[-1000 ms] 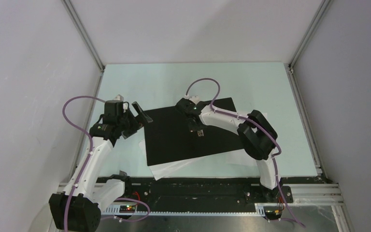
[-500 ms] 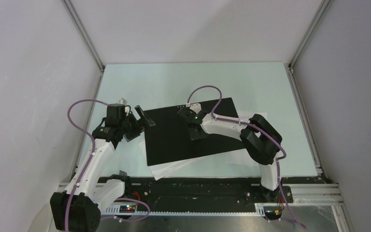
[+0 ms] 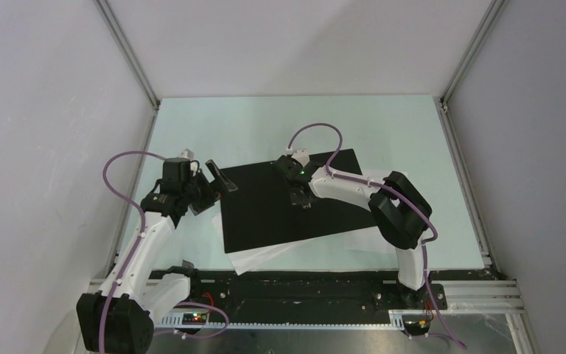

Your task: Put the files into the folder

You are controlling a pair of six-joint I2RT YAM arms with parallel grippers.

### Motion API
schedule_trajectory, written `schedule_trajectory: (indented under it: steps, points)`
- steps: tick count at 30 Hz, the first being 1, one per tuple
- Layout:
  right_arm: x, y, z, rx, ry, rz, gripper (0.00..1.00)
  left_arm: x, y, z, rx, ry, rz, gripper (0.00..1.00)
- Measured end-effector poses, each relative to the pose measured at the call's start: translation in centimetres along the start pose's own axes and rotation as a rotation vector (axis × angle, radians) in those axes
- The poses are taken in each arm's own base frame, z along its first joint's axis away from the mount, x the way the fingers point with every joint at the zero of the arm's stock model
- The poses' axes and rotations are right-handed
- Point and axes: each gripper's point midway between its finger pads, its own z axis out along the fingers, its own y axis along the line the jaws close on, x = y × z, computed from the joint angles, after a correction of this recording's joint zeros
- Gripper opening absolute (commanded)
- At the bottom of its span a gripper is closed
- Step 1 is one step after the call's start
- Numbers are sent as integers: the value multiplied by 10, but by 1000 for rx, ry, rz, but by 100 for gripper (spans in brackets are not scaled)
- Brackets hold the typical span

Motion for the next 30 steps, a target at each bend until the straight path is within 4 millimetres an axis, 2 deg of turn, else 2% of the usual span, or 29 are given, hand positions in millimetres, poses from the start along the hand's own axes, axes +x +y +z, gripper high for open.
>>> schedule_trajectory:
  steps: [11, 23, 30]
  points:
    - [12, 0, 15, 8, 41, -26, 28, 0, 0, 0, 2, 0, 0, 100]
    - [14, 2, 16, 4, 46, -25, 5, 0, 0, 1, 0, 2, -1, 100]
    - [16, 4, 12, -7, 46, -5, 3, 4, -1, 2, 7, 11, -2, 100]
